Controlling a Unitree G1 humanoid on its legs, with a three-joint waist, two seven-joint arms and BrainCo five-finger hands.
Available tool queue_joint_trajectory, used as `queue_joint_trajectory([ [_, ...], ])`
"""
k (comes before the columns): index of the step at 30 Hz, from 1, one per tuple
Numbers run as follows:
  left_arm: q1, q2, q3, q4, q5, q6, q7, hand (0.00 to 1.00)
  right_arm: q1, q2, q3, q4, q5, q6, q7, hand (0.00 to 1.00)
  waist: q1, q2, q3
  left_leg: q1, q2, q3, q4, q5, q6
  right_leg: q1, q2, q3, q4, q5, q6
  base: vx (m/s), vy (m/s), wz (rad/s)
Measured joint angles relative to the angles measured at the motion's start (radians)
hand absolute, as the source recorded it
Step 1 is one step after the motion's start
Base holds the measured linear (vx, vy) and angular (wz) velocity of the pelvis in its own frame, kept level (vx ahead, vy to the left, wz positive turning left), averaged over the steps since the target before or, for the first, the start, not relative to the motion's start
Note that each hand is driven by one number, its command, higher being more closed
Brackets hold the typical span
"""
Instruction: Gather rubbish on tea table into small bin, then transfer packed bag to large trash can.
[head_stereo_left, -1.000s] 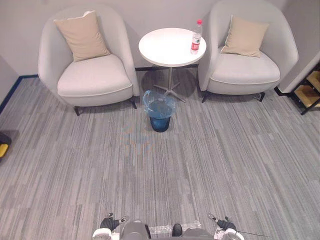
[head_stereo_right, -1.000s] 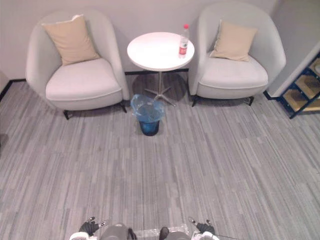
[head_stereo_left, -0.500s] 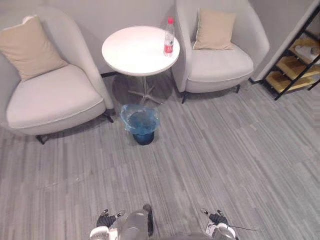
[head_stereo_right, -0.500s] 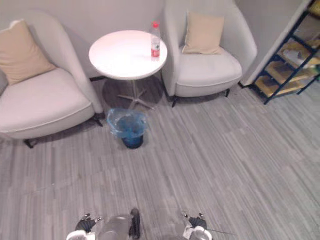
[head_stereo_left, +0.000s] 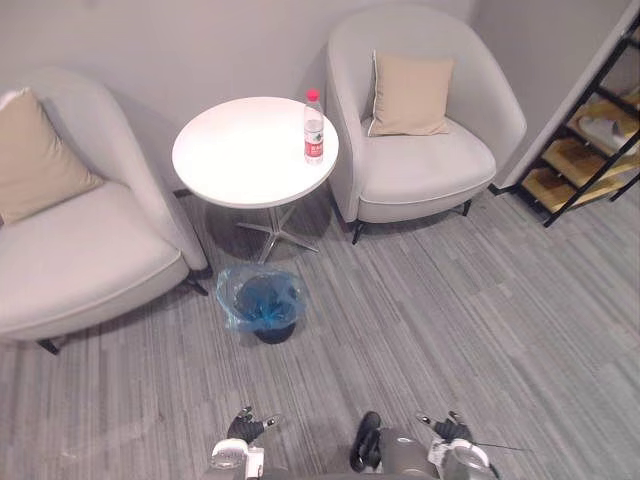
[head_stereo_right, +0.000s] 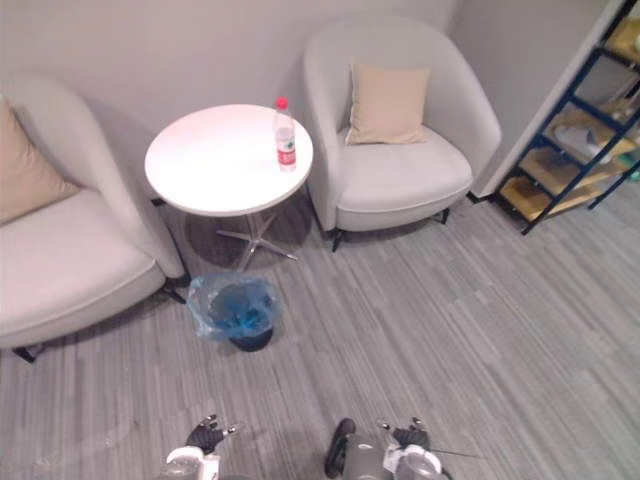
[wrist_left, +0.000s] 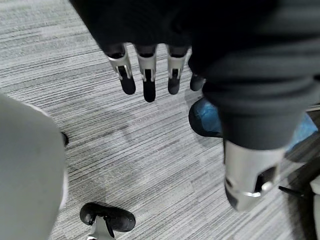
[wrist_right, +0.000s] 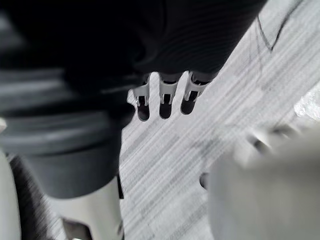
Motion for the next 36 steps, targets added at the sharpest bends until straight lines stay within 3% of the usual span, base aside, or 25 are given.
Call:
queue_joint_trajectory([
  [1,0.003,-0.011,0.042,-0.02,0.0,0.001,0.0,0.0,0.001,0.0,0.015,-0.015,0.002,-0.003,-0.002,0.0,0.002,0.002,0.021,-0.106,0.041,-0.026,0.267,0.075,0.024,0.068,0.025,0.002,-0.04,-0.011,-0.008,0.33,-0.166,-0.09],
  [2,0.006,-0.013,0.052,-0.027,0.0,0.0,0.001,0.0,0.002,-0.001,0.023,-0.017,0.001,-0.004,-0.002,0.0,0.005,0.002,0.026,-0.138,0.054,-0.036,0.351,0.112,0.037,0.087,0.033,0.003,-0.049,-0.016,-0.013,0.29,-0.102,-0.34],
  [3,0.009,-0.016,0.073,-0.05,-0.003,-0.001,0.0,0.0,0.004,0.004,0.029,-0.018,0.003,-0.005,-0.007,0.0,0.019,0.006,0.035,-0.226,0.098,-0.034,0.533,0.082,0.052,0.147,0.06,0.021,-0.065,-0.043,-0.025,0.25,-0.064,-0.44],
  [4,0.008,-0.012,0.07,-0.074,-0.002,-0.003,0.0,0.0,0.001,0.016,0.029,-0.02,0.004,-0.005,-0.01,0.0,0.028,-0.006,0.042,-0.284,0.101,-0.027,0.566,0.052,0.056,0.18,0.061,0.035,-0.075,-0.066,-0.024,0.29,-0.079,-0.43],
  [6,0.009,-0.017,0.07,-0.101,-0.002,-0.005,0.001,0.0,0.003,0.033,0.03,-0.037,0.01,-0.004,-0.012,0.0,0.034,-0.02,0.041,-0.363,0.092,-0.012,0.492,0.025,0.055,0.222,0.061,0.049,-0.109,-0.077,-0.009,0.3,-0.031,-0.23],
  [8,0.007,-0.016,0.07,-0.116,-0.002,-0.004,0.001,0.0,0.002,0.046,0.027,-0.053,0.012,-0.004,-0.013,0.0,0.035,-0.022,0.043,-0.397,0.063,0.022,0.29,0.017,0.057,0.244,0.055,0.066,-0.132,-0.084,0.013,0.31,0.079,-0.27],
  [9,0.004,-0.016,0.069,-0.115,-0.002,-0.004,0.002,0.0,-0.001,0.051,0.025,-0.052,0.012,-0.004,-0.013,0.0,0.041,-0.024,0.044,-0.393,0.023,0.025,0.116,0.027,0.054,0.258,0.046,0.085,-0.137,-0.088,0.03,0.3,0.126,-0.26],
  [10,0.004,-0.017,0.069,-0.113,-0.002,-0.004,0.001,0.0,-0.002,0.051,0.024,-0.051,0.012,-0.004,-0.013,0.0,0.042,-0.024,0.042,-0.385,0.007,0.02,0.041,0.046,0.051,0.259,0.043,0.091,-0.137,-0.09,0.043,0.37,0.164,-0.49],
  [11,0.006,-0.015,0.069,-0.101,-0.005,-0.005,0.001,0.0,-0.001,0.056,0.008,-0.038,0.011,-0.004,-0.012,0.0,0.05,-0.03,0.036,-0.337,-0.033,0.007,-0.099,0.155,0.083,0.262,0.036,0.139,-0.131,-0.11,0.072,0.28,0.121,-0.44],
  [14,-0.001,0.016,0.067,-0.089,0.0,-0.003,0.0,0.0,0.003,0.101,0.005,-0.032,0.008,-0.002,-0.011,0.0,0.059,-0.103,-0.007,-0.307,-0.074,0.081,-0.11,0.107,0.107,0.265,-0.028,0.186,-0.118,-0.133,0.108,0.47,0.12,-0.41],
  [15,-0.005,0.017,0.065,-0.082,0.0,-0.002,0.0,0.0,0.001,0.101,0.004,-0.032,0.006,-0.002,-0.01,0.0,0.063,-0.104,-0.007,-0.291,-0.079,0.088,-0.107,0.095,0.112,0.261,-0.035,0.197,-0.087,-0.136,0.114,0.49,0.145,-0.46],
  [19,-0.003,0.023,-0.017,-0.064,0.0,-0.002,-0.008,0.0,0.02,0.096,0.005,-0.057,-0.011,-0.005,0.002,0.0,0.052,-0.093,-0.013,-0.143,-0.107,0.105,-0.153,0.007,0.125,0.08,-0.132,0.228,0.454,-0.124,0.202,0.31,0.099,-0.12],
  [20,-0.003,0.024,-0.021,-0.063,0.0,-0.002,-0.01,0.0,0.019,0.096,0.005,-0.055,-0.012,-0.004,0.002,0.0,0.051,-0.093,-0.013,-0.13,-0.109,0.103,-0.155,0.004,0.126,0.064,-0.141,0.226,0.493,-0.129,0.202,0.26,-0.008,0.24],
  [21,-0.002,0.025,-0.026,-0.062,0.0,-0.001,-0.014,0.0,0.021,0.093,0.004,-0.054,-0.018,-0.004,0.006,0.0,0.045,-0.098,-0.016,-0.092,-0.114,0.088,-0.166,0.001,0.129,0.029,-0.167,0.197,0.557,-0.159,0.175,0.33,-0.047,0.39],
  [23,0.002,0.024,-0.028,-0.061,0.0,-0.001,-0.014,0.0,0.018,0.09,0.005,-0.056,-0.033,-0.005,0.009,0.0,0.028,-0.094,-0.017,-0.051,-0.105,0.05,-0.189,0.001,0.128,0.004,-0.176,0.148,0.536,-0.195,0.151,0.36,-0.118,0.52],
  [26,0.004,0.02,-0.027,-0.053,0.0,-0.002,-0.013,0.0,0.011,0.068,0.005,-0.056,-0.037,-0.006,0.011,0.0,0.025,-0.073,-0.013,-0.006,-0.055,0.004,-0.21,0.002,0.127,-0.059,-0.159,0.154,0.386,-0.208,0.137,0.33,-0.242,0.48],
  [27,0.009,0.023,-0.028,-0.042,0.0,-0.001,-0.012,0.0,0.01,0.054,0.006,-0.054,-0.037,-0.005,0.013,0.0,0.022,-0.062,-0.019,0.001,-0.028,-0.023,-0.211,0.002,0.125,-0.087,-0.135,0.205,0.271,-0.175,0.144,0.38,-0.384,0.55],
  [28,0.018,0.032,-0.029,-0.042,0.0,-0.002,-0.012,0.0,0.016,0.048,0.007,-0.047,-0.037,-0.004,0.014,0.0,0.017,-0.071,-0.023,0.011,-0.025,-0.056,-0.213,0.004,0.094,-0.083,-0.117,0.268,0.136,-0.081,0.144,0.26,-0.276,0.59],
  [29,0.021,0.038,-0.029,-0.042,0.0,-0.003,-0.012,0.0,0.023,0.049,0.007,-0.043,-0.037,-0.004,0.014,0.0,0.015,-0.083,-0.029,0.014,-0.029,-0.068,-0.212,-0.002,0.08,-0.079,-0.117,0.289,0.082,-0.026,0.134,0.35,-0.408,0.56],
  [30,0.023,0.034,-0.024,-0.013,0.0,-0.001,-0.008,0.0,0.023,0.026,0.006,-0.013,-0.038,-0.003,0.018,0.0,0.012,-0.058,-0.033,0.03,0.01,-0.12,-0.21,-0.026,0.032,-0.081,-0.089,0.286,0.103,-0.001,0.138,0.33,-0.398,0.35],
  [31,0.029,0.012,-0.012,0.003,0.0,-0.002,-0.008,0.0,0.021,-0.002,0.007,0.003,-0.038,0.0,0.017,0.0,0.012,-0.024,-0.05,0.025,0.042,-0.147,-0.197,-0.013,0.011,-0.081,-0.06,0.27,0.117,-0.035,0.122,0.4,-0.464,0.26],
  [32,0.03,0.005,-0.004,0.003,0.0,-0.002,-0.005,0.0,0.021,-0.009,0.007,0.005,-0.038,-0.001,0.017,0.0,0.012,-0.016,-0.049,0.017,0.053,-0.158,-0.176,-0.004,-0.004,-0.075,-0.052,0.262,0.115,-0.055,0.114,0.29,-0.332,0.2],
  [33,0.027,-0.009,0.022,0.002,0.0,-0.002,-0.003,0.0,0.022,-0.017,0.005,0.0,-0.036,-0.003,0.016,0.0,0.01,0.002,-0.035,-0.031,0.076,-0.194,-0.075,0.017,-0.036,-0.045,-0.033,0.231,0.113,-0.071,0.09,0.23,-0.261,0.28],
  [35,0.026,-0.015,0.055,-0.017,-0.001,-0.002,-0.001,0.0,0.026,-0.017,0.017,-0.004,-0.032,0.0,0.014,0.0,0.007,0.004,-0.028,-0.154,0.095,-0.212,0.179,0.098,-0.021,0.026,-0.022,0.195,0.07,-0.094,0.073,0.23,-0.298,0.45],
  [36,0.027,-0.016,0.06,-0.028,-0.001,-0.004,0.002,0.0,0.036,-0.015,0.026,-0.004,-0.029,-0.002,0.009,0.0,0.011,0.003,-0.022,-0.21,0.121,-0.17,0.306,0.097,-0.013,0.097,-0.014,0.164,0.028,-0.098,0.065,0.21,-0.243,0.47],
])
